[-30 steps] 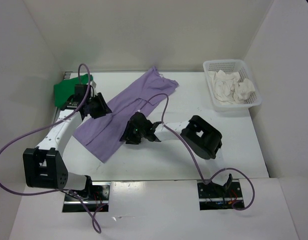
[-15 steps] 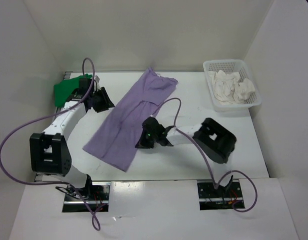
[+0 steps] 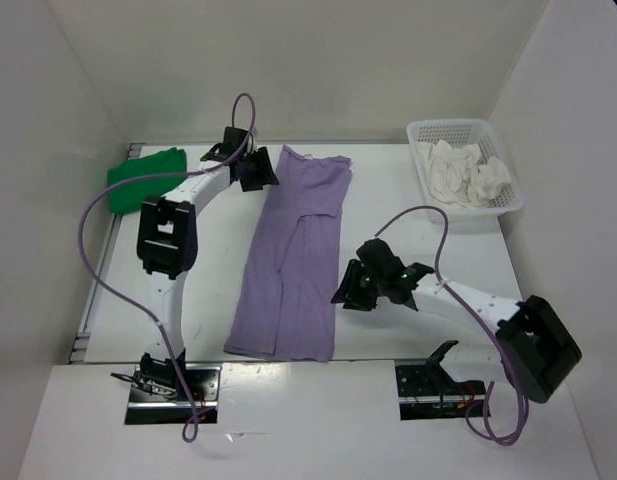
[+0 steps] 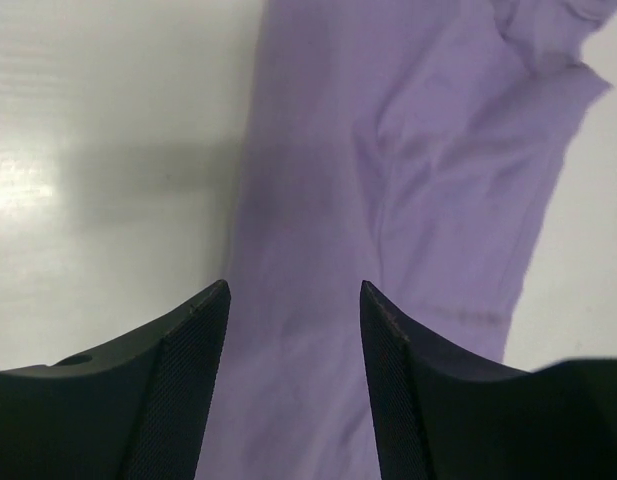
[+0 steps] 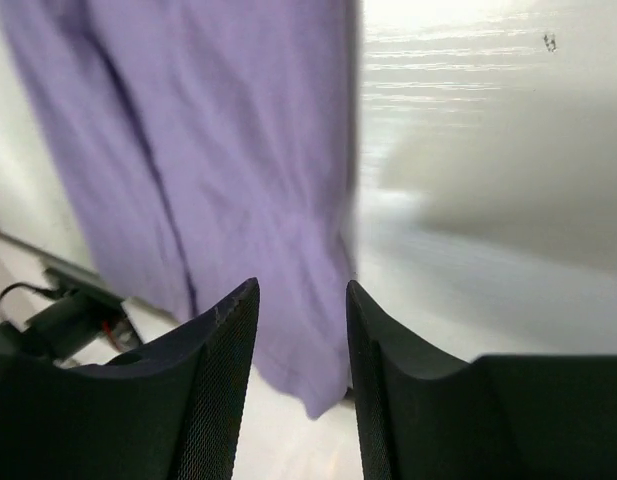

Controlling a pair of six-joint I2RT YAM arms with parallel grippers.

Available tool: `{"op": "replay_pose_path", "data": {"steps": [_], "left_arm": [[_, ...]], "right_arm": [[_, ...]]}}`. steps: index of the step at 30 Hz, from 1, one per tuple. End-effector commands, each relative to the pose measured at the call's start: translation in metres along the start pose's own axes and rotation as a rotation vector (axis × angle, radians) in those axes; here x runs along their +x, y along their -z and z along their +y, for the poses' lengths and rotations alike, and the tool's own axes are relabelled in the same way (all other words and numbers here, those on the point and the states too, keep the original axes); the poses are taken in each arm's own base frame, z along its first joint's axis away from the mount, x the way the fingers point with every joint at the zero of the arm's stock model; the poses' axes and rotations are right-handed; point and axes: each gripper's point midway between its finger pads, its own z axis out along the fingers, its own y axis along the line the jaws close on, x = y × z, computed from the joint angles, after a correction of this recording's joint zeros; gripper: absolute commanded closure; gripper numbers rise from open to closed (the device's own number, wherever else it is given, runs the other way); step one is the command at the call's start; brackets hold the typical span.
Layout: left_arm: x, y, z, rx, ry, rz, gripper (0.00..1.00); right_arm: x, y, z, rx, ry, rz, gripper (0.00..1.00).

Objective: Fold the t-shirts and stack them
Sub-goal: Rotate the tshirt 90 degrees

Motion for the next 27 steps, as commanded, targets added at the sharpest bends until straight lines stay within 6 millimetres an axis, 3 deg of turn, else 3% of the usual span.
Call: {"op": "replay_pose_path", "data": {"steps": [1,6,7,8,9,10,11,13,15,16,18,20,22,24,25,26,27], "left_arm": [[-0.013,-0.031,0.004,0.020,-0.030,-0.007,0.37],[-0.027,-0.063,-0.006,0.055,-0.032,-0.020,0.36],[-0.013,-0.079,0.001,0.031,-0.028,0.018,0.36],[-0.033,-0.077,-0.010,0.054,-0.040,-0.028,0.36],[-0.038,-0.081,-0.014,0.072,-0.045,-0.040,0.38],[-0.028,-0.094,-0.015,0.078,-0.047,-0.014,0.43],[-0.031,-0.097,-0.016,0.082,-0.049,-0.021,0.56],[-0.043,-0.101,-0.028,0.132,-0.033,-0.056,0.71],[-0.052,-0.106,-0.027,0.122,-0.002,-0.101,0.90],[-0.060,-0.103,-0.030,0.125,0.004,-0.126,0.94],[-0.069,-0.107,-0.016,0.096,0.067,-0.151,1.00],[-0.088,-0.101,0.008,0.080,0.136,-0.184,1.00],[-0.099,-0.096,0.017,0.076,0.169,-0.202,1.00],[-0.113,-0.085,0.023,0.067,0.177,-0.233,0.87],[-0.111,-0.083,0.023,0.063,0.179,-0.227,0.74],[-0.126,-0.064,0.010,0.094,0.156,-0.265,0.60],[-0.109,-0.069,0.017,0.080,0.157,-0.222,0.33]], "right_arm": [[-0.015,0.029,0.009,-0.046,0.032,-0.047,0.54],[-0.011,0.033,0.015,-0.111,0.021,-0.016,0.54],[-0.011,0.033,0.015,-0.111,0.021,-0.015,0.54],[-0.010,0.034,0.016,-0.117,0.021,-0.008,0.54],[-0.011,0.034,0.018,-0.124,0.023,-0.013,0.54],[-0.011,0.034,0.018,-0.124,0.023,-0.013,0.54],[-0.011,0.034,0.018,-0.124,0.023,-0.013,0.54],[-0.010,0.031,0.015,-0.113,0.029,-0.006,0.54],[-0.011,0.024,0.013,-0.094,0.034,0.008,0.55],[-0.015,0.022,0.012,-0.089,0.038,0.005,0.55],[-0.014,0.015,0.009,-0.064,0.043,0.023,0.55],[-0.018,0.015,0.014,-0.067,0.044,0.021,0.55],[-0.020,0.013,0.015,-0.065,0.054,0.022,0.55],[-0.021,0.012,0.016,-0.064,0.063,0.023,0.54],[-0.021,0.010,0.015,-0.057,0.061,0.028,0.54],[-0.021,0.010,0.015,-0.057,0.061,0.028,0.52],[-0.021,0.010,0.015,-0.057,0.061,0.028,0.52]]}}
